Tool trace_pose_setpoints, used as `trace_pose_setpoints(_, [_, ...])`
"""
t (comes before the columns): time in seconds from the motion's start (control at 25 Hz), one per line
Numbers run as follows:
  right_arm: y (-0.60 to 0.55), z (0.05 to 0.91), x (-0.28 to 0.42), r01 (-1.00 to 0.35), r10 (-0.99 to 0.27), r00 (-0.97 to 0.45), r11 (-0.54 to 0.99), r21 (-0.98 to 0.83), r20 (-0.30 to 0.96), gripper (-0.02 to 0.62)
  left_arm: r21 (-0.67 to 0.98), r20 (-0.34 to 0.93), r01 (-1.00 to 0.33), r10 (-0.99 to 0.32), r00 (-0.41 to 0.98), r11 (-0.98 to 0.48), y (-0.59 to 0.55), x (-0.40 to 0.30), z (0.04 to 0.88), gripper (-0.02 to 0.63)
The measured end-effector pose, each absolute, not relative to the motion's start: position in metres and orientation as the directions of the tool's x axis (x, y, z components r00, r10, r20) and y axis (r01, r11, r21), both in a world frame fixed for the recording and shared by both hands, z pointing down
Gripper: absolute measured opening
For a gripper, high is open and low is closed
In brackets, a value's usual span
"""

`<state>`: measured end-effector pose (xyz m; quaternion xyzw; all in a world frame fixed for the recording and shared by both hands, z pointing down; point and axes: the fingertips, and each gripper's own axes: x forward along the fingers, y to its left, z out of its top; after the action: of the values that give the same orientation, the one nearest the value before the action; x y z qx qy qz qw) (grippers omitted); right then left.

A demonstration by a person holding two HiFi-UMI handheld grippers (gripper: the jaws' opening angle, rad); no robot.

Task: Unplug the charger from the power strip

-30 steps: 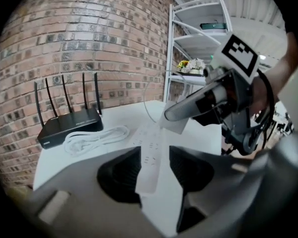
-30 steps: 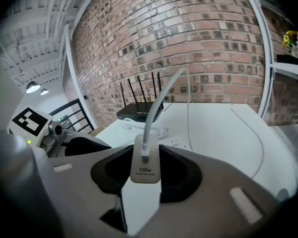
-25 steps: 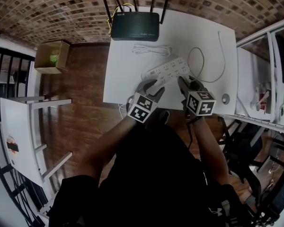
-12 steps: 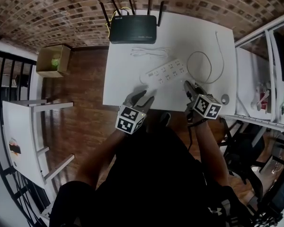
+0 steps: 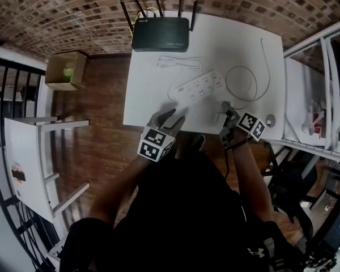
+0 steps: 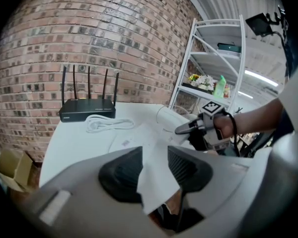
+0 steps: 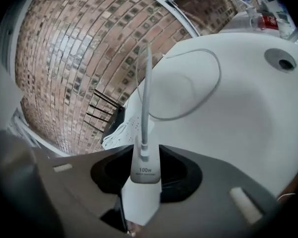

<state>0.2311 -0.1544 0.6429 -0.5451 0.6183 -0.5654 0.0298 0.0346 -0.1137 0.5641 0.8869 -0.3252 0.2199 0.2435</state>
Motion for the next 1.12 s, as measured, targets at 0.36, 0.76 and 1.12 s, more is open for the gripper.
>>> trace_pose_setpoints(0.36, [-0.158,0.655,0.229,-0.640,-0.685,-0.425,-0.234,-0.731,0.592,0.143,0.293,0.552,-0.699,-0.482,0.681,-0.653,-0.117,0.030,0.567,0.158])
trace_pose_setpoints(0.76, [-0.156,0.662,0.234,-0.697,-0.661,-0.395,-0.237,-0.677,0.638,0.181,0.281,0.570,-0.704,-0.477,0.669,-0.652,-0.117,0.028,0.571,0.158])
trace_pose_setpoints(1.12, [-0.149,0.664,0.246,-0.729,-0.644,-0.347,-0.272,-0.628,0.682,0.234,0.269,0.559,-0.684,-0.468,0.684,-0.679,-0.120,0.038,0.566,0.158])
